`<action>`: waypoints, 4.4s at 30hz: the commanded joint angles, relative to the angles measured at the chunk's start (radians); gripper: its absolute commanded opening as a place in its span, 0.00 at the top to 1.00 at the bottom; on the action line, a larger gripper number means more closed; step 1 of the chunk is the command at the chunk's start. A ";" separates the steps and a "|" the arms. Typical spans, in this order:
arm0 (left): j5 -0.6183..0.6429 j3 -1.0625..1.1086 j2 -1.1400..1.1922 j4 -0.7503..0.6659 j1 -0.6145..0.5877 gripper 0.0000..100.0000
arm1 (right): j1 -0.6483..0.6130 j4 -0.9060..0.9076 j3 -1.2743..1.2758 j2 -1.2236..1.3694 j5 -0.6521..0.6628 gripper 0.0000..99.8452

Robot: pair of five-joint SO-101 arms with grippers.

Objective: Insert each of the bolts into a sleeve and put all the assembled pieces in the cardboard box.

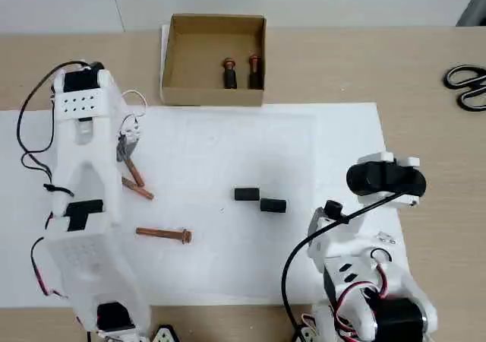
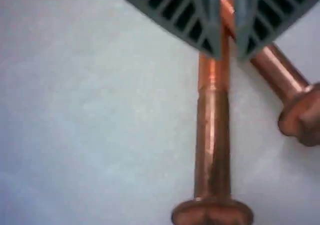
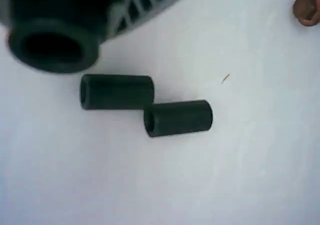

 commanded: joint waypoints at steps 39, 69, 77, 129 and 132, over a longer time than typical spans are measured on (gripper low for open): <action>-0.075 -0.076 0.064 -0.087 -0.046 0.80 | 0.013 -0.042 0.048 -0.007 0.002 1.00; -0.072 -0.076 0.147 -0.132 -0.051 0.80 | 0.013 -0.042 0.048 -0.007 0.002 1.00; -0.072 -0.081 0.218 -0.133 -0.049 0.90 | 0.013 -0.042 0.048 -0.007 0.002 1.00; -0.072 -0.492 -0.632 0.026 0.155 0.99 | -0.062 -0.171 0.048 -0.007 0.110 1.00; -0.066 -0.410 -0.738 0.026 0.155 0.99 | -0.176 -0.186 0.049 -0.007 0.106 1.00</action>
